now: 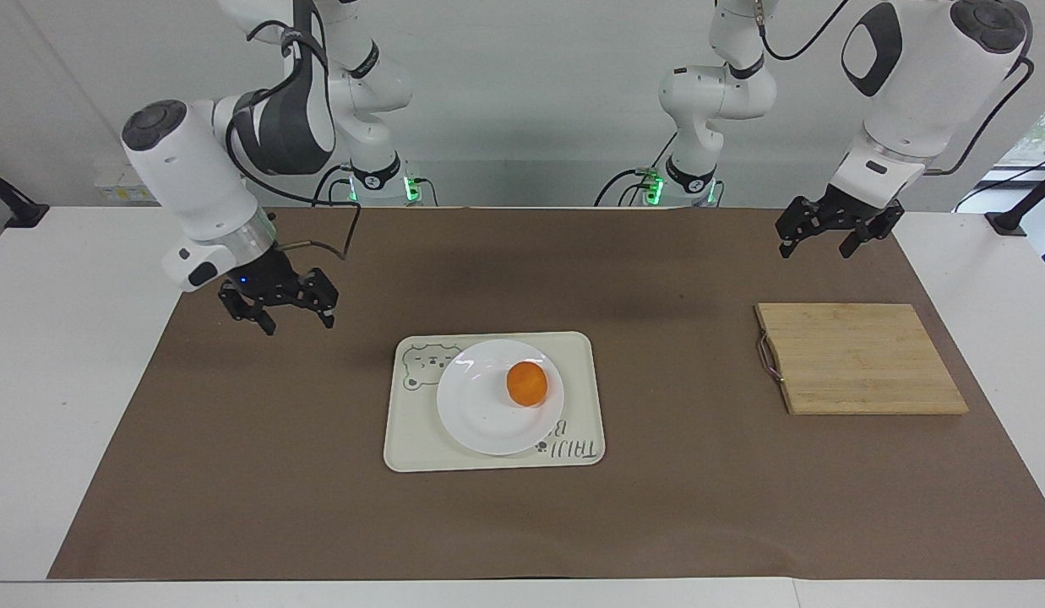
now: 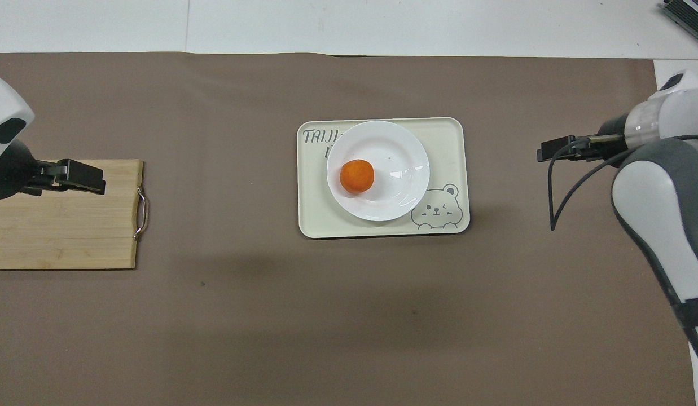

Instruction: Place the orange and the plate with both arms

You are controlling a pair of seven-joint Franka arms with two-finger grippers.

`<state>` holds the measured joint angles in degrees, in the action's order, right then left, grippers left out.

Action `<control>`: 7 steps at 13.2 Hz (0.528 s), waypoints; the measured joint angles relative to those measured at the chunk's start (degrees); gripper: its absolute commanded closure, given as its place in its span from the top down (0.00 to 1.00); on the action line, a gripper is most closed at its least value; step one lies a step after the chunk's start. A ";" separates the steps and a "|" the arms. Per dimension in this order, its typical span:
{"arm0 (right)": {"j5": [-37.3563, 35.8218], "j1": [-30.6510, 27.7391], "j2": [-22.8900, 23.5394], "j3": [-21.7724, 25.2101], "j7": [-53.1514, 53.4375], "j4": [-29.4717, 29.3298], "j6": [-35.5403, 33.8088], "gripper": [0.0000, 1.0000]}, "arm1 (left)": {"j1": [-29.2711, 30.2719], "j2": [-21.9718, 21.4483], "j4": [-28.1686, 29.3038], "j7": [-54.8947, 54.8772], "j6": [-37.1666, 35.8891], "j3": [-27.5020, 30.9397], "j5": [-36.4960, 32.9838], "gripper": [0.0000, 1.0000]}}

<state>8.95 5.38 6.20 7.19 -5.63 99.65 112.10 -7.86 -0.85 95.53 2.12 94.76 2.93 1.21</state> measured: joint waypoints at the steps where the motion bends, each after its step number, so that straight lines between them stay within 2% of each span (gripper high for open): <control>1: -0.78 -0.52 -1.70 0.19 0.96 -0.38 -2.14 1.00 | 0.00 0.00 0.00 0.00 0.00 0.00 0.00 1.00; 4: -6.07 -1.28 -6.58 0.30 2.83 -2.46 -8.91 1.00 | 0.00 0.00 0.00 0.00 0.00 0.00 0.00 1.00; 7: -7.10 -1.31 -9.37 0.34 3.14 -5.94 -16.00 1.00 | 0.00 0.00 0.00 0.00 0.00 0.00 0.00 1.00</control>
<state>1.85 4.06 -3.17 7.54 -2.48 93.71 96.10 -7.86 -0.85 95.53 2.12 94.76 2.93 1.21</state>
